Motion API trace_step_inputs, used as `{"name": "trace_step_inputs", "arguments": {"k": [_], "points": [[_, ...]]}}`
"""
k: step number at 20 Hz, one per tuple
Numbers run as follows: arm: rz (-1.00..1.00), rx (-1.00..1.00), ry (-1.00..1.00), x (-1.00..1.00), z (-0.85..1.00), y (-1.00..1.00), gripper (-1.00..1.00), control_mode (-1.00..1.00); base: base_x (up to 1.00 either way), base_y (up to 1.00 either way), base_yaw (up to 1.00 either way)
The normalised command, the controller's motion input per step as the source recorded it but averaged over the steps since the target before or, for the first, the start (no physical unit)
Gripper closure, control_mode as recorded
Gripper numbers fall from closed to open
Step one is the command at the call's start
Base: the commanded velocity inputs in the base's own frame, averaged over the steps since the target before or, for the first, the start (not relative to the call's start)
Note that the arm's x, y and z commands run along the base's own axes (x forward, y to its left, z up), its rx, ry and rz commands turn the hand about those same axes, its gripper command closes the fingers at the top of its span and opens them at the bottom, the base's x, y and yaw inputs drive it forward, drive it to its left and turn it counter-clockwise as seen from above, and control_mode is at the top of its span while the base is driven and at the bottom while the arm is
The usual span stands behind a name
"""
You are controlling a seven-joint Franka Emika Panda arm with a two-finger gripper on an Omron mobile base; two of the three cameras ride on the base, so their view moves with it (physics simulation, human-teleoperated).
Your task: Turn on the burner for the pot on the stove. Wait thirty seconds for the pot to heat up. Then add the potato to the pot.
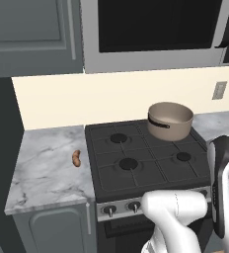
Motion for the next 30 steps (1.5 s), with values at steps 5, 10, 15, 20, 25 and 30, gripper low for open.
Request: {"name": "trace_step_inputs", "arguments": {"k": [5, 10, 15, 20, 25, 30], "points": [[0.0, 0.0, 0.0, 0.0, 0.0, 0.0, -1.0, -1.0, 0.0, 0.0, 0.0], [0.0, 0.0, 0.0, 0.0, 0.0, 0.0, -1.0, -1.0, 0.0, 0.0, 0.0], [0.0, 0.0, 0.0, 0.0, 0.0, 0.0, -1.0, -1.0, 0.0, 0.0, 0.0], [0.0, 0.0, 0.0, 0.0, 0.0, 0.0, -1.0, -1.0, 0.0, 0.0, 0.0], [0.0, 0.0, 0.0, 0.0, 0.0, 0.0, -1.0, -1.0, 0.0, 0.0, 0.0], [0.0, 0.0, 0.0, 0.0, 0.0, 0.0, -1.0, -1.0, 0.0, 0.0, 0.0]]}}
